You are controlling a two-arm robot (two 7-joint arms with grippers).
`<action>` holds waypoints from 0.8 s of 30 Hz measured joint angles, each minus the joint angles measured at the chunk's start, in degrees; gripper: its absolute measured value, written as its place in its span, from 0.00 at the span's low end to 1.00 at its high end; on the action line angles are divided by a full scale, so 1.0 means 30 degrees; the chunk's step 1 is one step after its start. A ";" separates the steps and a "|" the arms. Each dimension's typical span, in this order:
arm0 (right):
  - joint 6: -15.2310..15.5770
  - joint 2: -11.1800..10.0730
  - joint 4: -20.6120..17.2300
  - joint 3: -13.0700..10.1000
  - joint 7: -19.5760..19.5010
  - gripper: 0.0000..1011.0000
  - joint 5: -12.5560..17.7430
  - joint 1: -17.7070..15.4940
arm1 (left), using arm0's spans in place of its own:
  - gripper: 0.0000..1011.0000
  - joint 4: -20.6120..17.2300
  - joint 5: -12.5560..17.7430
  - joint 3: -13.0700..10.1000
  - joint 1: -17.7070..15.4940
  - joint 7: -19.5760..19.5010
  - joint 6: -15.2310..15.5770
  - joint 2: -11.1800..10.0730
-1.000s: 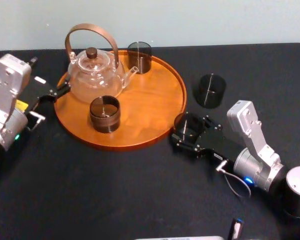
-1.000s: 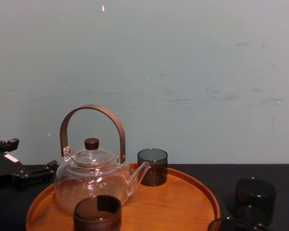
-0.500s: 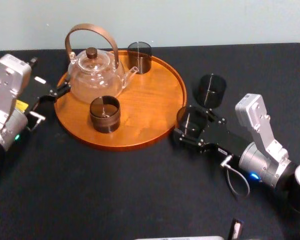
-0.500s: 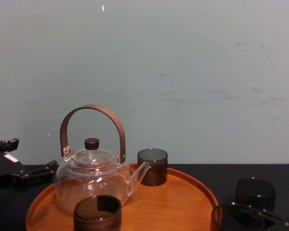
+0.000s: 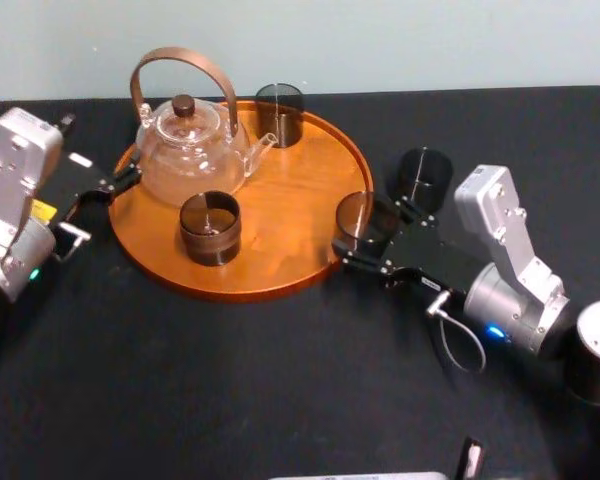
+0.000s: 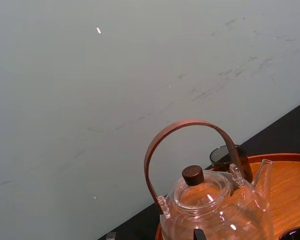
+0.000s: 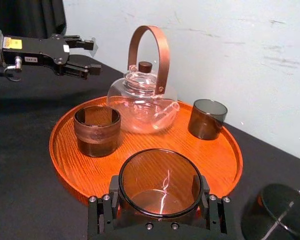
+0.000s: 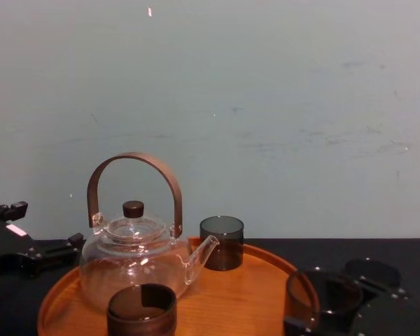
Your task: Pick up the glass from the table and place it on the tray.
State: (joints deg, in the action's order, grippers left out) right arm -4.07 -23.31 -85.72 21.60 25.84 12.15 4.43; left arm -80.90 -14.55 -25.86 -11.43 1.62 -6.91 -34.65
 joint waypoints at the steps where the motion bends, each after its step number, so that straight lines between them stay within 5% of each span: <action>1: 0.0002 0.0077 0.0160 0.0116 0.0051 0.90 -0.0056 0.0202 | 0.99 0.0000 0.0000 -0.0001 -0.0001 0.0001 0.0000 0.0000; 24: -0.1219 0.1821 0.4399 0.1589 0.0973 0.90 -0.0289 0.3579 | 0.99 0.0000 0.0000 -0.0001 -0.0001 0.0000 0.0000 0.0000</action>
State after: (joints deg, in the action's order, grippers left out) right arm -7.73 -17.85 -72.52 26.37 28.76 11.28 15.17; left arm -80.90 -14.55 -25.86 -11.43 1.62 -6.91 -34.65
